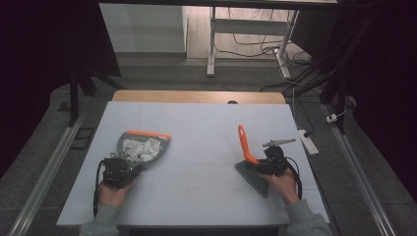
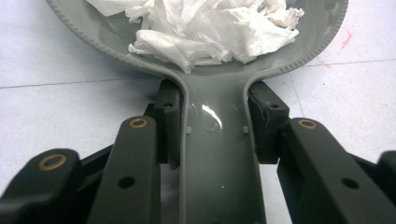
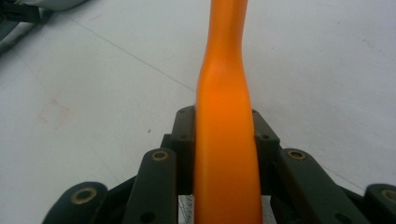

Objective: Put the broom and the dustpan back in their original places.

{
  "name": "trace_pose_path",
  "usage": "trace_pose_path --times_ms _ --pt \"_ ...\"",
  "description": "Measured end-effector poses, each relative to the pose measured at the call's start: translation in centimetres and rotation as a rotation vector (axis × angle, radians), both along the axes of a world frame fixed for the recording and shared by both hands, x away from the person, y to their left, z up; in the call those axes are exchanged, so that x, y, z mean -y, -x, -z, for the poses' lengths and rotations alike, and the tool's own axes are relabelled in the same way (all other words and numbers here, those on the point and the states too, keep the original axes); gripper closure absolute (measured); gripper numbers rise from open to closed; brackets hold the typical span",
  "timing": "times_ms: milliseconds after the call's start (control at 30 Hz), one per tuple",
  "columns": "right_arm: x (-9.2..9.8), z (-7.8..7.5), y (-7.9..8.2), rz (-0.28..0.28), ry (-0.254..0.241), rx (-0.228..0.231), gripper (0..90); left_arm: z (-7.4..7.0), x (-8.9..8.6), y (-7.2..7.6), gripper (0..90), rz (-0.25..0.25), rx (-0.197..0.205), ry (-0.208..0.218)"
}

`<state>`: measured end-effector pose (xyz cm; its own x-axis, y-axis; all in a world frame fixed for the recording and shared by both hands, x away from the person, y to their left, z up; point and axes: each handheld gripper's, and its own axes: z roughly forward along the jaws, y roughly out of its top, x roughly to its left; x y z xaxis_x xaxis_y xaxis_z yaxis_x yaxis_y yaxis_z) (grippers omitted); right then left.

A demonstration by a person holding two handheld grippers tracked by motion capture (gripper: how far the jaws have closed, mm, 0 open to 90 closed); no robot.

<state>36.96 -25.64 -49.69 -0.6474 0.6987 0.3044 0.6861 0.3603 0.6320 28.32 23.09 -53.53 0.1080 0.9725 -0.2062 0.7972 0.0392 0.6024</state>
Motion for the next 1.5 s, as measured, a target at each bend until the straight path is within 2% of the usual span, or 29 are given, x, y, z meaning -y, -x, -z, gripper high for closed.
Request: trace_pose_path --times_ms 100,333,500,633,733,867,933,1133,1267,1367,1500 --pt "0.2 0.1 -0.2 0.007 0.0 -0.004 69.3 0.1 0.0 0.0 61.2 0.006 0.001 0.002" --pt "0.3 0.3 -0.5 0.004 0.008 0.004 68.3 0.2 -0.2 0.0 58.8 0.007 0.002 0.037" --pt "0.4 0.5 -0.8 0.016 0.032 0.023 63.2 0.0 -0.3 0.1 54.1 0.01 0.012 0.048" --pt "0.5 0.7 -1.0 0.027 0.054 0.024 59.2 -0.1 -0.4 0.2 49.2 0.028 0.021 0.037" --pt "0.3 0.7 -1.0 0.037 0.103 0.048 52.6 -0.3 -0.3 0.3 41.7 0.052 0.031 0.03" --pt "0.5 1.0 -1.3 0.042 0.096 0.036 50.3 -0.5 -0.1 0.5 32.6 0.054 0.047 0.002" --pt "0.4 1.0 -1.3 0.041 0.121 0.045 46.9 -0.7 -0.1 0.6 28.5 0.056 0.054 0.002" --pt "0.4 1.3 -1.6 0.052 0.151 0.048 41.1 -0.8 -0.2 0.7 20.0 0.061 0.06 -0.005" --pt "0.5 1.2 -1.6 0.079 0.163 0.086 38.0 -1.0 -0.3 0.8 11.6 0.059 0.07 -0.015" --pt "0.6 1.1 -1.5 0.082 0.153 0.097 37.5 -1.0 -0.5 1.0 10.5 0.069 0.072 -0.014" --pt "0.7 0.6 -0.9 0.07 0.132 0.144 38.5 -1.3 -0.9 1.6 10.1 0.08 0.089 -0.017"
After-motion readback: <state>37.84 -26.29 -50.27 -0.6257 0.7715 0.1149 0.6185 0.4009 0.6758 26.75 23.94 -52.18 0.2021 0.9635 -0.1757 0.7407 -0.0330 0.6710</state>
